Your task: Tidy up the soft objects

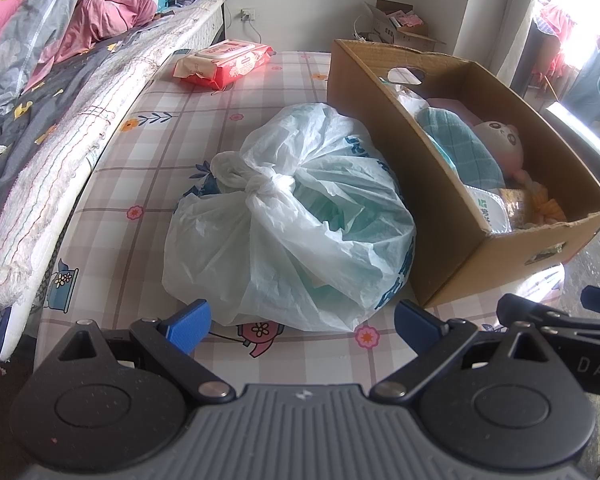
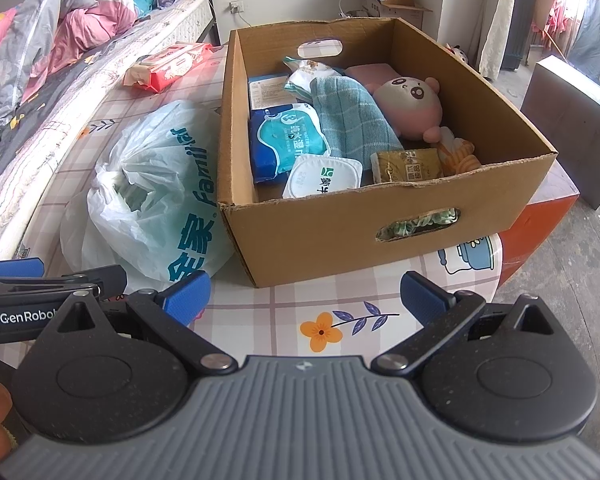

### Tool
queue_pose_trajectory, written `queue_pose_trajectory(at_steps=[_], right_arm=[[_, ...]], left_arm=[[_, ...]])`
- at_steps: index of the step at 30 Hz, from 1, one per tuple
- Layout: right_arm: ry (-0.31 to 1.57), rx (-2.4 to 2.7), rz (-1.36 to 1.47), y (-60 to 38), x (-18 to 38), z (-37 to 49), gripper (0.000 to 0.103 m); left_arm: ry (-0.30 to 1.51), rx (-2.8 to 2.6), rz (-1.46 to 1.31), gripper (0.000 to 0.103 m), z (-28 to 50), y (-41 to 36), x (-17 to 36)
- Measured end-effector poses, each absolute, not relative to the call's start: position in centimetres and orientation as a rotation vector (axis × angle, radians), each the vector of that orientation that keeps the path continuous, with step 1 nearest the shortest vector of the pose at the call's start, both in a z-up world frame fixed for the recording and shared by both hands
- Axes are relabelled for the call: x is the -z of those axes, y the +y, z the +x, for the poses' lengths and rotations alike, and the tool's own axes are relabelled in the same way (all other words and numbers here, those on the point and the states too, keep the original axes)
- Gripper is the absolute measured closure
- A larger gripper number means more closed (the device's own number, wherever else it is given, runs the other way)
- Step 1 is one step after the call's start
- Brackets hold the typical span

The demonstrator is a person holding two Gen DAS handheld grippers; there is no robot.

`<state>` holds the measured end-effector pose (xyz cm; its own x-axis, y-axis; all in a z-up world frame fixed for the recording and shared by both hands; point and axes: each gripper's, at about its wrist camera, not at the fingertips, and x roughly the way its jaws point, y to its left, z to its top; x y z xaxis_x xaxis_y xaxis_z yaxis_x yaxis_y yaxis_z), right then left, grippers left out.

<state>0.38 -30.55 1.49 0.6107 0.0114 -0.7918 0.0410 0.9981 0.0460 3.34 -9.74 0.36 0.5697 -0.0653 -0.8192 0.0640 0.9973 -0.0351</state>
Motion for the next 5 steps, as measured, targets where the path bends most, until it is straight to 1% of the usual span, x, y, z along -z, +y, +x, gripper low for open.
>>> queue_pose_trajectory(at_steps=[5], right_arm=[[0.914,0.018,0.061,-30.66,-1.45,0.42,0.001]], left_arm=[[0.965,0.075,-0.003,0.004,3.46,-9.71,-0.3]])
